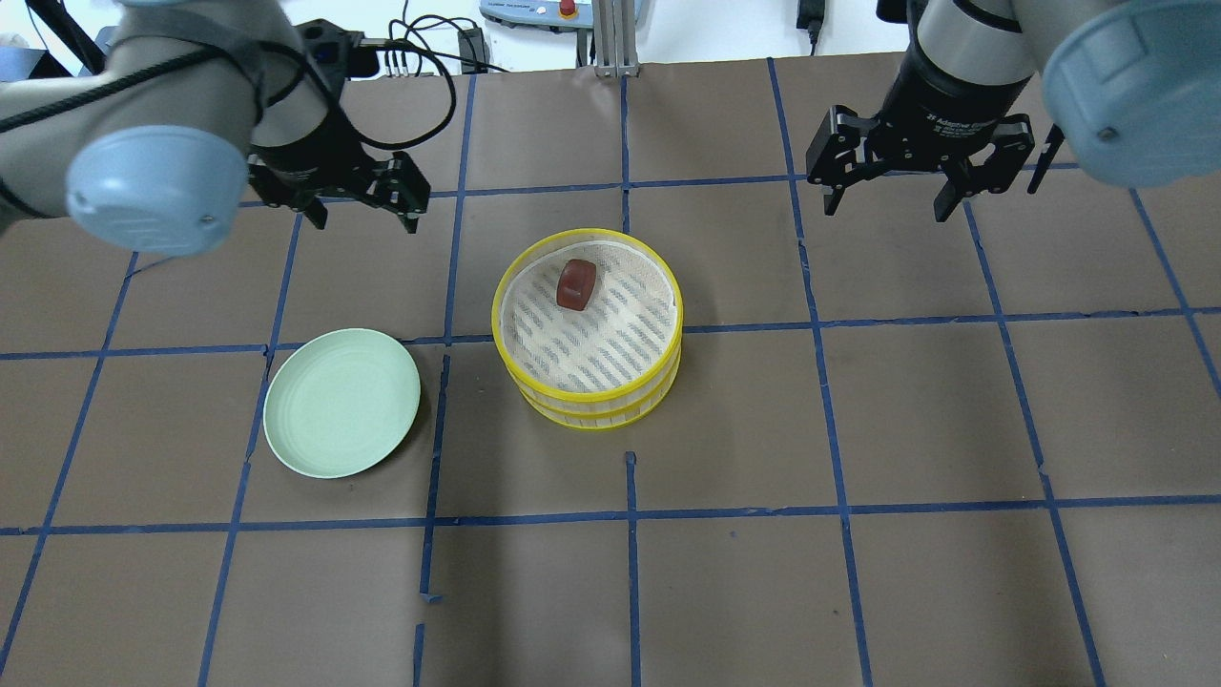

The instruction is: Stack buns with steamer

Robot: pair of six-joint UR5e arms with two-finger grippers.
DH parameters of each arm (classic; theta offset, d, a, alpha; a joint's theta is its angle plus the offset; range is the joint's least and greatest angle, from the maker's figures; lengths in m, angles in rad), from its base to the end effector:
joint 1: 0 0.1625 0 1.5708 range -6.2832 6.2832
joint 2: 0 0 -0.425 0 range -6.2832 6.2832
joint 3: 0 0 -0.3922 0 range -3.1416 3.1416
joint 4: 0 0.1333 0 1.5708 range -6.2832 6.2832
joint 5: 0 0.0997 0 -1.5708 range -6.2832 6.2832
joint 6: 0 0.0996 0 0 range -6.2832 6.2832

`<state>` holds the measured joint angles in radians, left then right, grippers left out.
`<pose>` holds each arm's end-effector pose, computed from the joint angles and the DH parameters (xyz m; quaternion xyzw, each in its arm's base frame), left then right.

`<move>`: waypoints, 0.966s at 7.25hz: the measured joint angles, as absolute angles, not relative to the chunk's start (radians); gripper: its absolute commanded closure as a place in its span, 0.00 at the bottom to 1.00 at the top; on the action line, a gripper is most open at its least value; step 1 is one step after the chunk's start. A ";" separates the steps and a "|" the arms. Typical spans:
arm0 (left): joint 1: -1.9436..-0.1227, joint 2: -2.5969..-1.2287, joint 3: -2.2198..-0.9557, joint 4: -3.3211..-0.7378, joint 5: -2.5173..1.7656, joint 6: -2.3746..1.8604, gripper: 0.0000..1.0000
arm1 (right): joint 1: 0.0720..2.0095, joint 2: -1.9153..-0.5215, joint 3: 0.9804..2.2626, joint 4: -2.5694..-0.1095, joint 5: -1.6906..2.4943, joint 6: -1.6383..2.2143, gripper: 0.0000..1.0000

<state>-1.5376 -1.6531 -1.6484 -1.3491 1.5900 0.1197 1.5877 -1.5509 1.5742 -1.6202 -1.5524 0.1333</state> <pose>-0.1138 -0.5319 0.4304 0.0429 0.9986 -0.0301 0.0119 0.1436 -0.5005 0.4813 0.0580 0.9982 -0.0123 0.0101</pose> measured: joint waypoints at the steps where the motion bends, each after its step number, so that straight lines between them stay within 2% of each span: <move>1: -1.502 -1.611 -1.633 -1.447 1.593 0.140 0.00 | 1.588 -1.551 1.575 -1.621 -1.552 0.135 0.00; 4: -1.480 -1.580 -1.550 -1.605 1.598 0.149 0.00 | 1.589 -1.551 1.577 -1.621 -1.551 0.136 0.00; 7: -1.492 -1.573 -1.546 -1.636 1.588 0.115 0.00 | 1.589 -1.550 1.578 -1.623 -1.550 0.136 0.00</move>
